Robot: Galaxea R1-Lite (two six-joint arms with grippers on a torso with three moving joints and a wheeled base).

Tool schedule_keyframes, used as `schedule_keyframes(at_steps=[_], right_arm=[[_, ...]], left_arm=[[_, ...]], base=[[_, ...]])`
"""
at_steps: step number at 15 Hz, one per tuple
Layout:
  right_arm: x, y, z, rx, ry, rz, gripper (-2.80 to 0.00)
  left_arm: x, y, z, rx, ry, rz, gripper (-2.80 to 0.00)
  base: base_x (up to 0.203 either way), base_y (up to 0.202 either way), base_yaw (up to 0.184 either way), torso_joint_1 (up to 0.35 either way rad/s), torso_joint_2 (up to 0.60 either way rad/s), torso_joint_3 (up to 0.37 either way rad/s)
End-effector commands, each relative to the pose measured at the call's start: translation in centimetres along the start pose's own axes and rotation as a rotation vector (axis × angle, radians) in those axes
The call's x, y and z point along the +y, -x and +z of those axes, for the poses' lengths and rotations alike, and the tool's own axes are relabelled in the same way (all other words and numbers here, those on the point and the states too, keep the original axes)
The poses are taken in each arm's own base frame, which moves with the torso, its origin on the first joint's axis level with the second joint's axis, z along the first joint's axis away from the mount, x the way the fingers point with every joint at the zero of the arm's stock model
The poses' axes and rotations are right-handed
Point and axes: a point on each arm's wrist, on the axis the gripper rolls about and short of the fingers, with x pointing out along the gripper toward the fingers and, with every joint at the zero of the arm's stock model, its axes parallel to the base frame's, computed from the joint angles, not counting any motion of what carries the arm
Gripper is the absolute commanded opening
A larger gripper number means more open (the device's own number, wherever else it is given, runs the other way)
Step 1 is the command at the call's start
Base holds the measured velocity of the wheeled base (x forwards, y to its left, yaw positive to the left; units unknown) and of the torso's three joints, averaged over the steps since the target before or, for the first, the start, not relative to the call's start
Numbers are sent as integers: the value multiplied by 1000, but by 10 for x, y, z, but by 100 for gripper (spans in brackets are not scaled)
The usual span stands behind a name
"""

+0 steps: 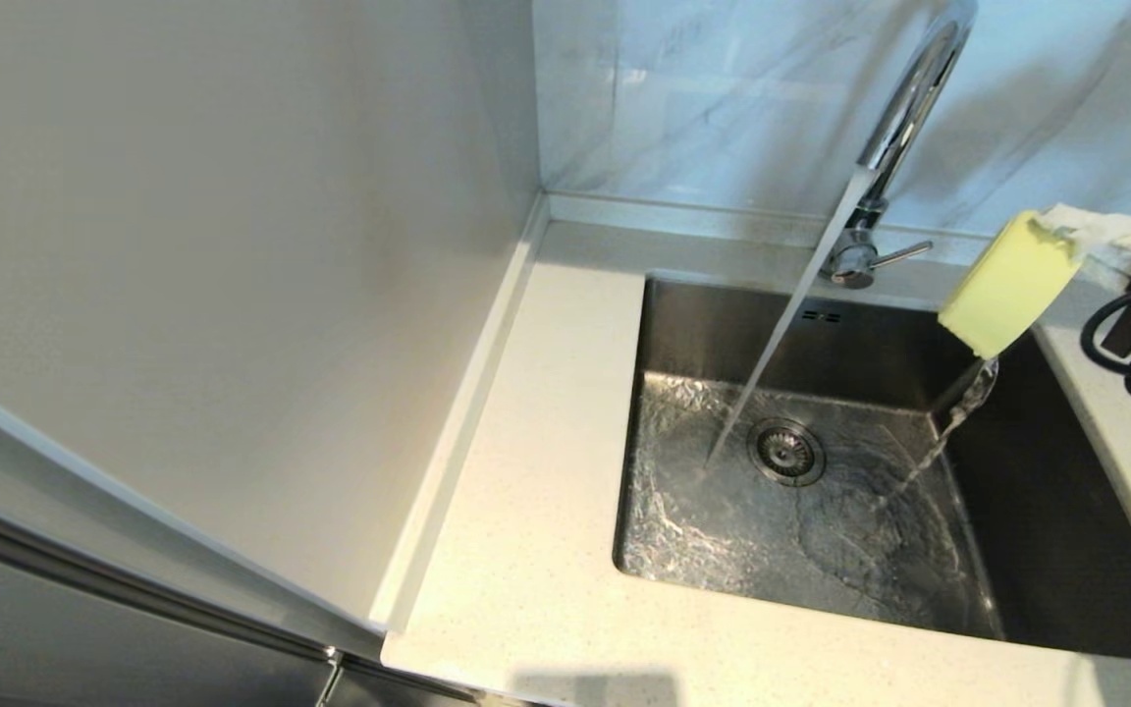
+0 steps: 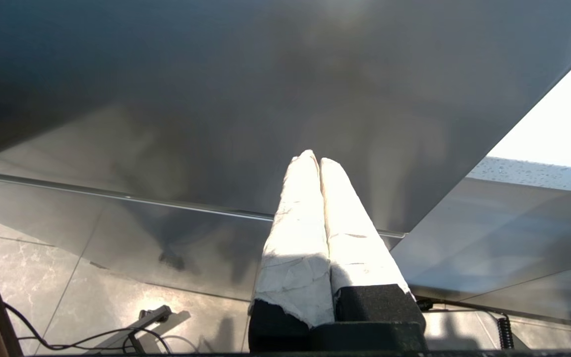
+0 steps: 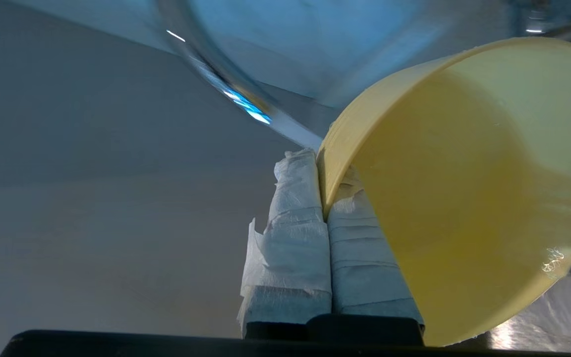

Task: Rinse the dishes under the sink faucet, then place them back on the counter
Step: Place the bowl on the table

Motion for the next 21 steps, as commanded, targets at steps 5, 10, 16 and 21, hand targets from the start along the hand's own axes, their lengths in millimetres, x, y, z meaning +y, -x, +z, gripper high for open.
schedule_keyframes(at_steps=[5,10,16,21], right_arm=[[-36,14,36,-35,-469,185,-280],[7,22,43,-37,-386,297,-280],[-69,17,28,-51,-453,86,-280],[109,47,60,-27,-116,509,-280]], left_arm=[[0,0,0,0,0,0,-280],[0,0,0,0,0,0,-280],[0,0,0,0,0,0,-280],[0,0,0,0,0,0,-280]], base=[[0,0,0,0,0,0],[0,0,0,0,0,0],[0,0,0,0,0,0],[0,0,0,0,0,0]])
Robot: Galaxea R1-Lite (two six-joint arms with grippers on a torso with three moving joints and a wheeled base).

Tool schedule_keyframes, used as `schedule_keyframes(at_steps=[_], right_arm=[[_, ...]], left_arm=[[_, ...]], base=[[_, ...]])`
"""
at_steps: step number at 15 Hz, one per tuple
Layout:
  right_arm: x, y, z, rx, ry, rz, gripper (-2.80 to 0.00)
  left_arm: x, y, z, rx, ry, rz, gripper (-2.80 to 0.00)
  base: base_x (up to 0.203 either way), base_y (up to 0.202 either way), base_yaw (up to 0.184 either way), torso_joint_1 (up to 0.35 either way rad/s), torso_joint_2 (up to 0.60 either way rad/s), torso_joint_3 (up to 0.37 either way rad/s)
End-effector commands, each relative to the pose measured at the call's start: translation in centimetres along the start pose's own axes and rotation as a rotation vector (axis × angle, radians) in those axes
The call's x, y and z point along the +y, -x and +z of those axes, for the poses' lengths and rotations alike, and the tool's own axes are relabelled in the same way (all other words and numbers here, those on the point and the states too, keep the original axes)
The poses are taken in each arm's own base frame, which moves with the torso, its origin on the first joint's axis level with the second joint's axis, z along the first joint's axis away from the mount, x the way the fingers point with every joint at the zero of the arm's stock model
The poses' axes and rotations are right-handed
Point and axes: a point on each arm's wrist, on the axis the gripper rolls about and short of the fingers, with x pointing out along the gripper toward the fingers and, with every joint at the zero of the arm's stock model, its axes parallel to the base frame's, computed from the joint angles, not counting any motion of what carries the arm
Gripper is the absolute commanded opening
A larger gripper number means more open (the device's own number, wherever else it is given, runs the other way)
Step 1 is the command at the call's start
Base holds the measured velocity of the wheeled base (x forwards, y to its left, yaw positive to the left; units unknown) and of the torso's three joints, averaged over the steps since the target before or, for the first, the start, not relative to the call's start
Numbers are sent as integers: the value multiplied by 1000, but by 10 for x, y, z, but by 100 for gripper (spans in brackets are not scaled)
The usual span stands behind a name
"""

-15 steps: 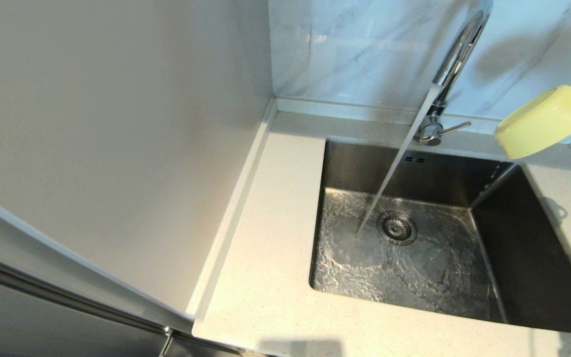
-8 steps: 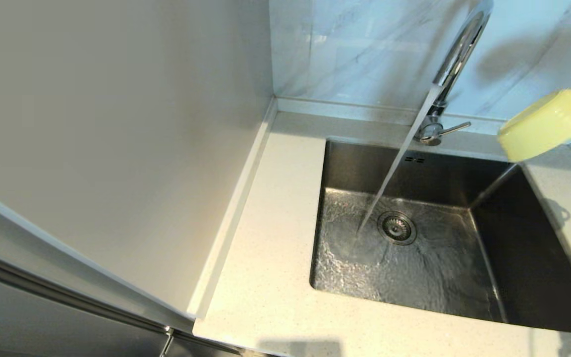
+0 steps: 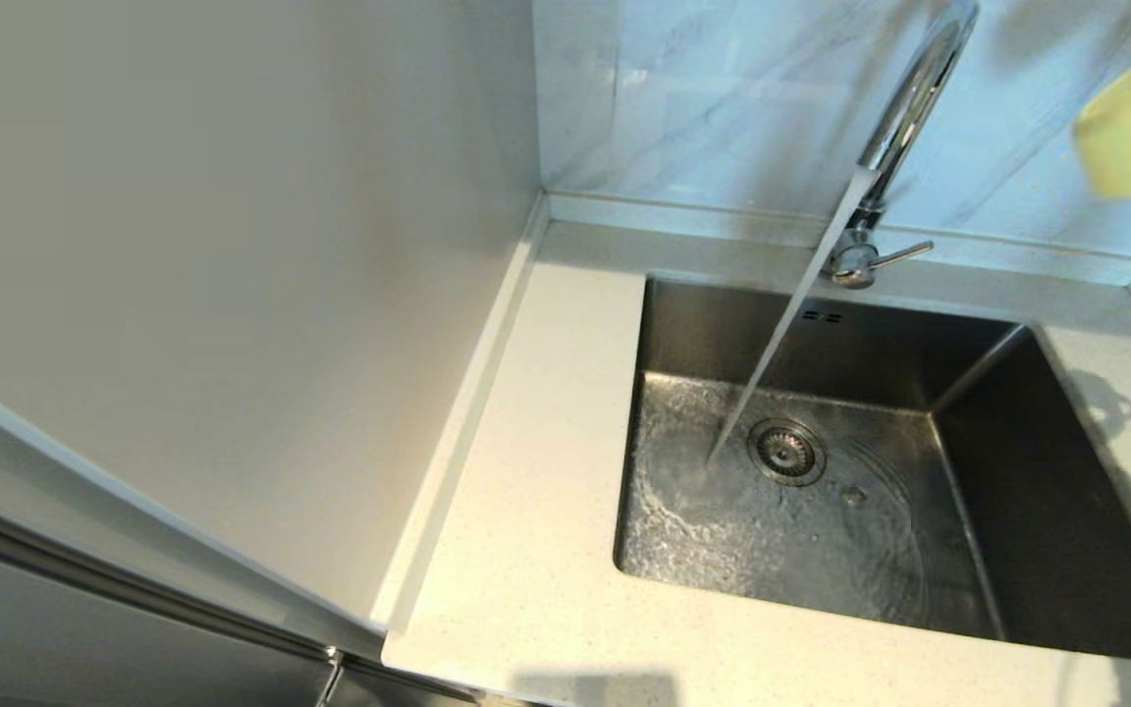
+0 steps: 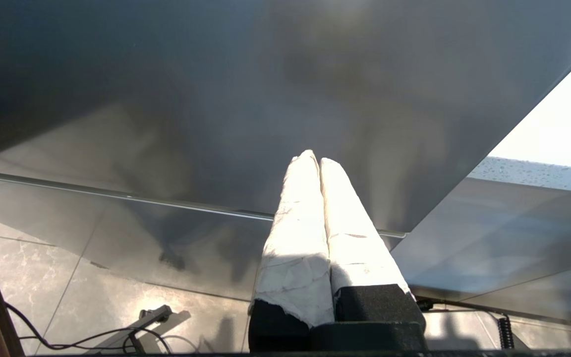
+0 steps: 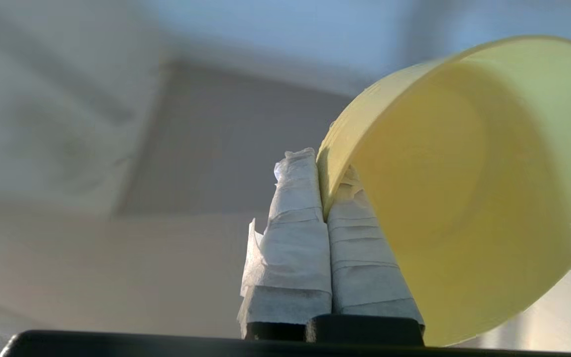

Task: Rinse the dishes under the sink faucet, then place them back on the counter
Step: Place the bowl on the table

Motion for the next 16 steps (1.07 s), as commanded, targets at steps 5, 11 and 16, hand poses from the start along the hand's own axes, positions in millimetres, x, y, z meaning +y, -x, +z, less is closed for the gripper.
schedule_keyframes(at_steps=[5,11,16], right_arm=[[36,12,-8,23,27,7,-280],[-72,37,-15,180,170,-245,-280],[50,-11,21,192,377,-198,-280]], left_arm=[[0,0,0,0,0,0,-280],[0,0,0,0,0,0,-280],[0,0,0,0,0,0,-280]], base=[[0,0,0,0,0,0],[0,0,0,0,0,0],[0,0,0,0,0,0]])
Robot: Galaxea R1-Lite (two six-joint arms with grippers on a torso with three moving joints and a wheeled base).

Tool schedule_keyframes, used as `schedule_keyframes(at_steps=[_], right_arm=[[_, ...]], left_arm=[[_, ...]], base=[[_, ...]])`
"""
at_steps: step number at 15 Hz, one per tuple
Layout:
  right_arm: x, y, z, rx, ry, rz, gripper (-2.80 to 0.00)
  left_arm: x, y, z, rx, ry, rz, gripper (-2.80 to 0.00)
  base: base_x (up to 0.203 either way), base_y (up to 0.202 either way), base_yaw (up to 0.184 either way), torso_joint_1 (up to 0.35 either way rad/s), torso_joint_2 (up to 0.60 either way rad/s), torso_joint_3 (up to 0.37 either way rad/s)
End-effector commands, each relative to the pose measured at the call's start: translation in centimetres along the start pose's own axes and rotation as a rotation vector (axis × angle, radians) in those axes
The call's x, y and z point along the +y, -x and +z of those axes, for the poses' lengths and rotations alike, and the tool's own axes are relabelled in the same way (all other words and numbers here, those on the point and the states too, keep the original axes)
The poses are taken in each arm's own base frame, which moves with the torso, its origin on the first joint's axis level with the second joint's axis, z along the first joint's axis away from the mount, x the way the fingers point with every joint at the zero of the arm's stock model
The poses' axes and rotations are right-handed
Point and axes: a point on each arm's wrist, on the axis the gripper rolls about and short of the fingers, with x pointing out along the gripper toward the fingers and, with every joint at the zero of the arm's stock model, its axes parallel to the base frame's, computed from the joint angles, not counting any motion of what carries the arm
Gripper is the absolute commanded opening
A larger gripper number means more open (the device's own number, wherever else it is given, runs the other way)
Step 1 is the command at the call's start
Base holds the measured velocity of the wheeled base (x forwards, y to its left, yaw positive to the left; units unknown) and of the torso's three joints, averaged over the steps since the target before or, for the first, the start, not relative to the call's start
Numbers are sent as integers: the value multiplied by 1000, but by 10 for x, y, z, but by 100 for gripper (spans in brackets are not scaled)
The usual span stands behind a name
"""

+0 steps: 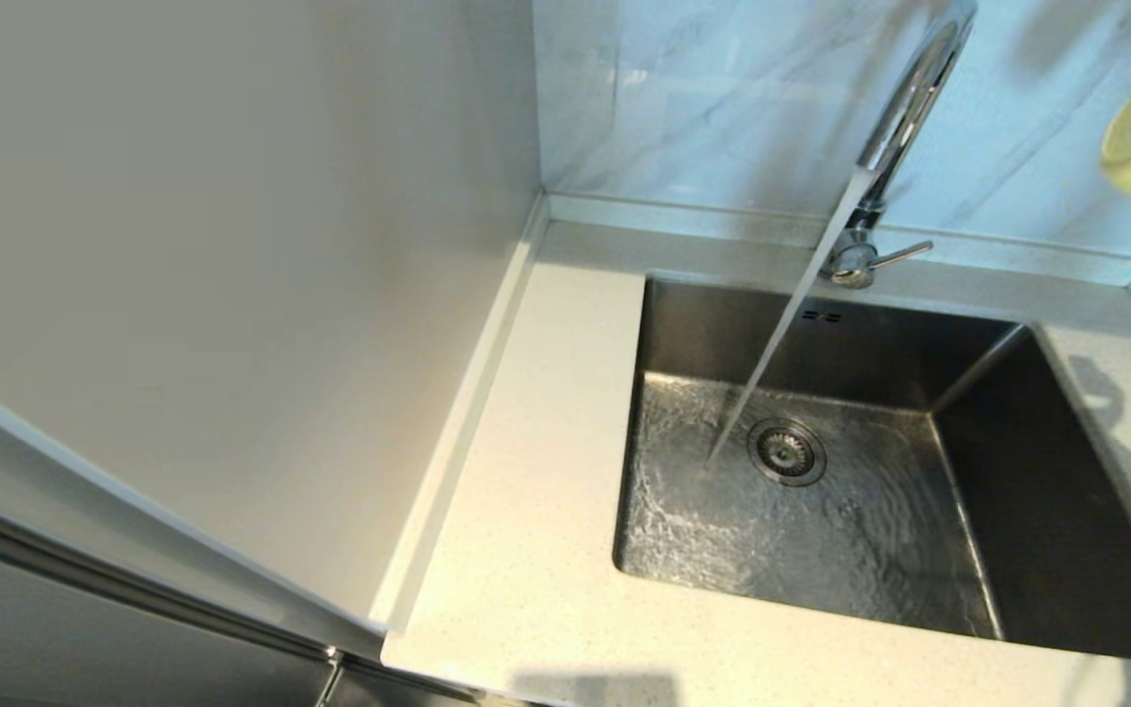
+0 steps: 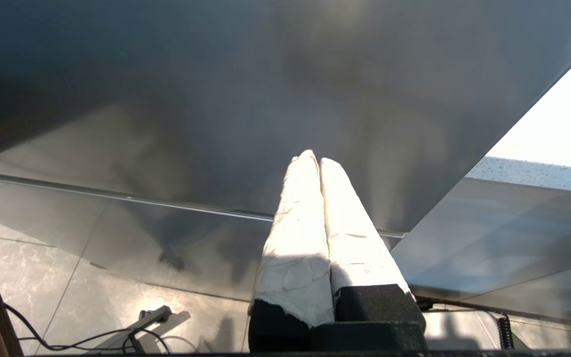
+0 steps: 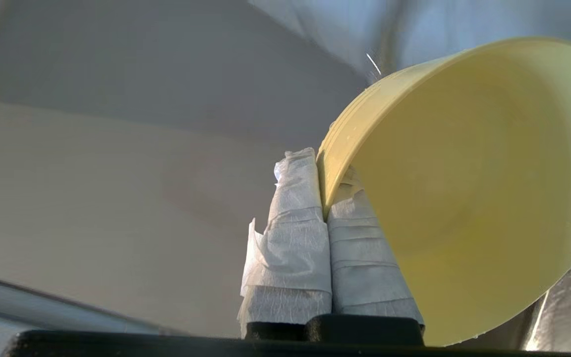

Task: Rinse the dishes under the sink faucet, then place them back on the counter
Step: Place the bowl on the table

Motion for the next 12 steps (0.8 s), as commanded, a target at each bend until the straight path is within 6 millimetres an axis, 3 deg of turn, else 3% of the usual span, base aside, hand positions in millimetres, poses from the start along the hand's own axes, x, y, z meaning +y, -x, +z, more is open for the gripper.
schedule_keyframes(at_steps=[1,3,4,5,7,8,10,12], right_arm=[[41,0,24,-41,-42,-65,-280],[43,7,34,-89,-259,-279,-280],[36,12,31,-96,-295,-395,-280],[28,15,27,-92,-217,-523,-280],[14,11,20,-10,141,-812,-280],[11,9,16,112,325,-882,-280],[2,6,9,393,668,-907,-280],[-22,-4,7,609,878,-863,-280]], left_arm=[[0,0,0,0,0,0,-280],[0,0,0,0,0,0,-280],[0,0,0,0,0,0,-280],[0,0,0,0,0,0,-280],[0,0,0,0,0,0,-280],[0,0,0,0,0,0,-280],[0,0,0,0,0,0,-280],[0,0,0,0,0,0,-280]], base=[[0,0,0,0,0,0],[0,0,0,0,0,0],[0,0,0,0,0,0],[0,0,0,0,0,0],[0,0,0,0,0,0],[0,0,0,0,0,0],[0,0,0,0,0,0],[0,0,0,0,0,0]])
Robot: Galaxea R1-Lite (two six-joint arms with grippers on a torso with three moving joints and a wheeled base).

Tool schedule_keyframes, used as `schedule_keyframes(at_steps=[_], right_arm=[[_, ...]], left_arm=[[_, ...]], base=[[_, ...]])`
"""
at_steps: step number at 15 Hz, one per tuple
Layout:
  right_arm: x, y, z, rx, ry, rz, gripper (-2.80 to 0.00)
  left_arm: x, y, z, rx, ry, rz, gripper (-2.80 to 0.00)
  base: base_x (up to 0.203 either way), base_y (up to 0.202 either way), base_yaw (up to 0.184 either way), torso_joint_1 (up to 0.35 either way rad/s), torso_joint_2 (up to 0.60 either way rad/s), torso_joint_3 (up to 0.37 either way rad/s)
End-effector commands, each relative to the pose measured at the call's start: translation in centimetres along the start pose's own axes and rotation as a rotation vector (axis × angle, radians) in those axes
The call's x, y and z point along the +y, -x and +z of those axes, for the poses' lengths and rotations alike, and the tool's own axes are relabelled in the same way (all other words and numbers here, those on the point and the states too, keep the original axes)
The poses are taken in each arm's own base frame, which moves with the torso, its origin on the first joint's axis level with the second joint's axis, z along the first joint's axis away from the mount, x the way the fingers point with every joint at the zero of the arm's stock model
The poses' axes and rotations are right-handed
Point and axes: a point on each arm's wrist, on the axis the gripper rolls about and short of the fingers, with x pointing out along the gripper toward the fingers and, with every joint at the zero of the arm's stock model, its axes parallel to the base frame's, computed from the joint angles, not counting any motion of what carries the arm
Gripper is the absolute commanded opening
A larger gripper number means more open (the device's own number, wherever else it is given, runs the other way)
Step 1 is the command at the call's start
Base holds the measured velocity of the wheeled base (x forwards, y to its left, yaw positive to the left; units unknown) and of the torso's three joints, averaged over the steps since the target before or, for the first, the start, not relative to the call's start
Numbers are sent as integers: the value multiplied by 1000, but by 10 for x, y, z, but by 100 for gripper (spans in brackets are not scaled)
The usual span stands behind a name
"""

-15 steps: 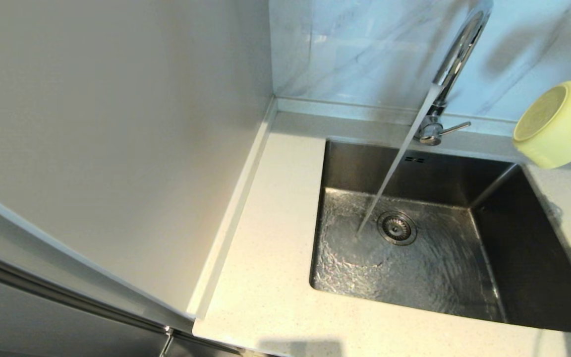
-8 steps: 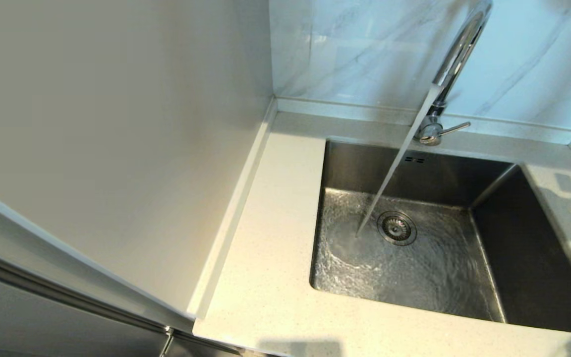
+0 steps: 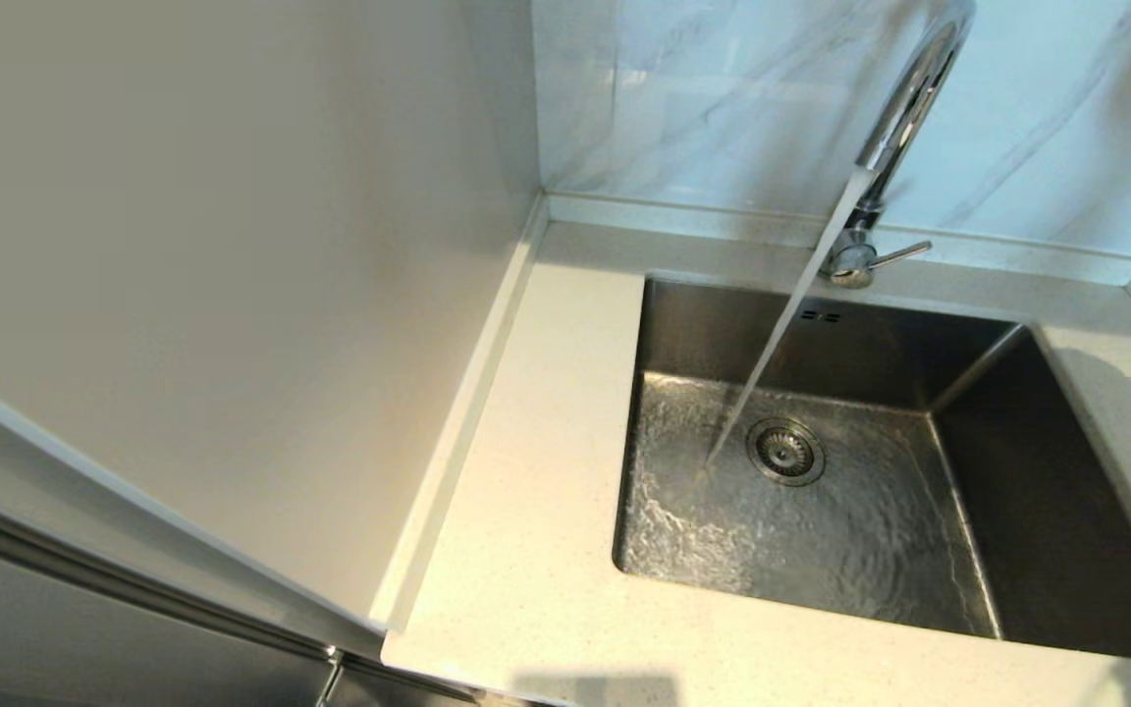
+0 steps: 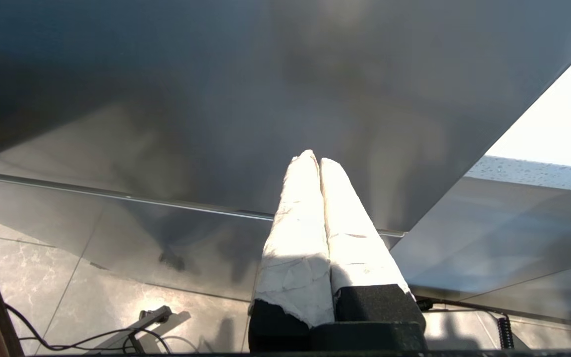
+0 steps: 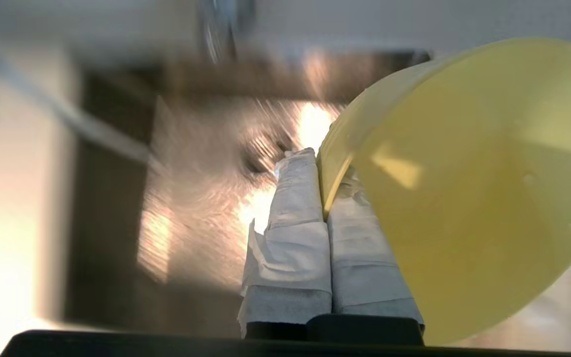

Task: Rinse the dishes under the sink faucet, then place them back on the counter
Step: Place the bowl on the table

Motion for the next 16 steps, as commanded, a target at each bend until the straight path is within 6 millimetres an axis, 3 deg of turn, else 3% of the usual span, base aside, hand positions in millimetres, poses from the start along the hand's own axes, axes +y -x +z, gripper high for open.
schedule_keyframes(at_steps=[1,8,11,13,16], right_arm=[[-10,-34,-6,87,440,50,-280],[-55,-130,-20,182,645,115,-280],[-93,-168,-33,193,646,37,-280],[-121,-183,-42,201,642,-39,-280],[-128,-189,-45,226,642,-84,-280]], left_arm=[[0,0,0,0,0,0,-280],[0,0,0,0,0,0,-280],[0,0,0,0,0,0,-280],[0,0,0,0,0,0,-280],[0,0,0,0,0,0,-280]], base=[[0,0,0,0,0,0],[0,0,0,0,0,0],[0,0,0,0,0,0],[0,0,0,0,0,0],[0,0,0,0,0,0]])
